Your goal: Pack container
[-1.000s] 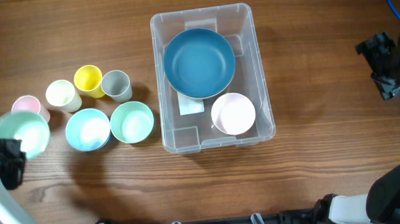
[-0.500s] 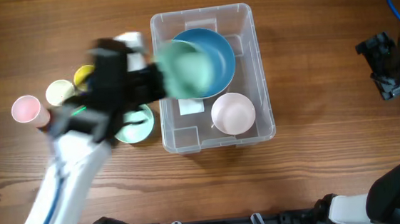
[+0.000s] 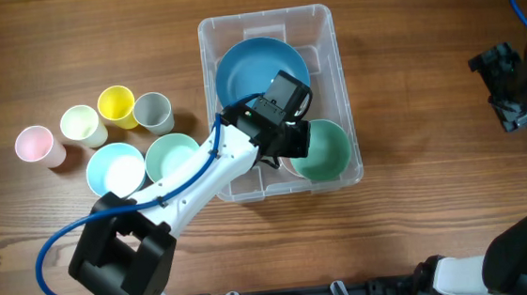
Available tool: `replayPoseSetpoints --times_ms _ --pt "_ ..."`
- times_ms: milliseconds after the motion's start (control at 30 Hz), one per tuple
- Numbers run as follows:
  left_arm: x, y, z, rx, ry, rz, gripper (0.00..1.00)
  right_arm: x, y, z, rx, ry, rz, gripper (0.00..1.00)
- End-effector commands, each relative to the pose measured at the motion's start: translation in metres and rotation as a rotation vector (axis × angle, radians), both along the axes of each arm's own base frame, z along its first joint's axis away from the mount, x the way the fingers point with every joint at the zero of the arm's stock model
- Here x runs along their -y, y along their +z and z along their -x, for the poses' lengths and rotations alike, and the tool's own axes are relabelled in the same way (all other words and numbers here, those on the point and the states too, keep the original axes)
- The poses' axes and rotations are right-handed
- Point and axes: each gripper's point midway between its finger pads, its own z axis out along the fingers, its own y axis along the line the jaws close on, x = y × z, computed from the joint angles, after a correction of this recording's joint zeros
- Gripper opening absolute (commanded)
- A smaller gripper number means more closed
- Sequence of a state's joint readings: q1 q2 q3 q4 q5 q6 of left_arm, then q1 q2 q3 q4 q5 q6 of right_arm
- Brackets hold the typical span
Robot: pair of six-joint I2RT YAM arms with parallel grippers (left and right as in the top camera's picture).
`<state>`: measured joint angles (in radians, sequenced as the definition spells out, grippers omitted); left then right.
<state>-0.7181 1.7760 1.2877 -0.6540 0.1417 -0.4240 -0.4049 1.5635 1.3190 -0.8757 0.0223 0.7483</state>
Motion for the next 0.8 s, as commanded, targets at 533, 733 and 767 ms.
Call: replayPoseSetpoints --times_ms 533,733,767 --pt "-0.057 0.117 -0.032 0.041 0.119 0.204 0.31 0.000 -0.003 -0.001 -0.002 -0.011 -0.012 1.00" --pt "0.025 0.062 0.014 -0.018 -0.145 0.116 0.30 0.000 -0.003 -0.001 -0.002 -0.011 -0.012 1.00" --pt "0.035 0.051 0.021 -0.035 -0.173 0.104 0.30 0.000 -0.003 -0.001 -0.002 -0.011 -0.012 1.00"
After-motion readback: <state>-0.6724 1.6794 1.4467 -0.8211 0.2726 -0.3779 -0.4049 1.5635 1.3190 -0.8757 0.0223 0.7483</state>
